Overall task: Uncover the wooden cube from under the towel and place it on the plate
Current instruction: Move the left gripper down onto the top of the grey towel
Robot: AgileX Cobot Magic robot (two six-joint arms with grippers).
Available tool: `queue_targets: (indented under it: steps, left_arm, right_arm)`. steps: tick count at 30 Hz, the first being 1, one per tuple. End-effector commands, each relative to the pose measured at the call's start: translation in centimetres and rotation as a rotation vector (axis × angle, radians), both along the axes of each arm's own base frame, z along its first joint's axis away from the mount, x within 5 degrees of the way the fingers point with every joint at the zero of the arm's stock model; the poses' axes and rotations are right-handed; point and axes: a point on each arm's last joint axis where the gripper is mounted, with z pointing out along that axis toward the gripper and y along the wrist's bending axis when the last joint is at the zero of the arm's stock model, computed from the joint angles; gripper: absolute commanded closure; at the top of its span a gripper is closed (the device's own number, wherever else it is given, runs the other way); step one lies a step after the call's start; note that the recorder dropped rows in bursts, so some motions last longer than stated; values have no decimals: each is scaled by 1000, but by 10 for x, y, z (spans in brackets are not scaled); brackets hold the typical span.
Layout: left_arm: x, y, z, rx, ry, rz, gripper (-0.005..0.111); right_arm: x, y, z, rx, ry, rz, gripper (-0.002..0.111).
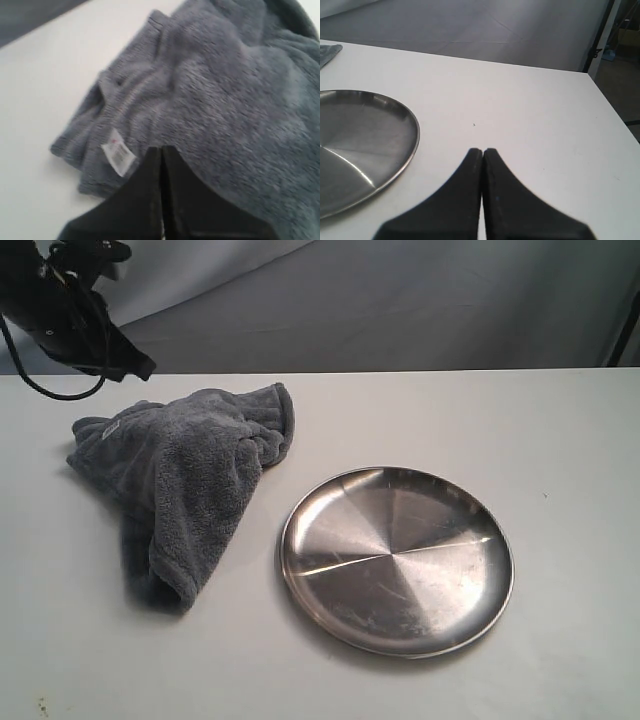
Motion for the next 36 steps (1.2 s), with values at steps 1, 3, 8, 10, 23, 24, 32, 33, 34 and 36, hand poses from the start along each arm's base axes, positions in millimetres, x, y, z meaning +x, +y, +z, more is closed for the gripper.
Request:
queue_targets:
  steps: [1, 3, 8, 10, 23, 24, 32, 33, 34, 36]
  left_arm:
    - [-11, -17, -5, -121, 145, -138, 107]
    - [-13, -27, -5, -217, 160, -192, 107]
    - [-7, -43, 4, -430, 78, -209, 107]
    - [0, -45, 9, -475, -7, -187, 107]
    - [25, -27, 14, -227, -321, -162, 107]
    - [24, -26, 12, -192, -309, -172, 107]
    - [12, -8, -4, 55, -109, -211, 100]
    - [10, -7, -5, 63, -83, -199, 99]
    - [8, -7, -6, 60, -62, -191, 98]
    - [7, -6, -7, 59, -38, -187, 95]
  right_arm:
    - [0, -1, 0, -8, -5, -8, 108]
    - [0, -1, 0, -8, -5, -8, 108]
    - [0, -1, 0, -8, -5, -8, 108]
    - [0, -1, 0, -8, -5, -8, 108]
    - [0, -1, 0, -8, -5, -8, 108]
    - [0, -1, 0, -8, -5, -8, 108]
    - [0, -1, 0, -8, -5, -8, 108]
    - [0, -1, 0, -8, -5, -8, 108]
    - [0, -1, 0, -8, -5, -8, 108]
    - [0, -1, 0, -8, -5, -8, 108]
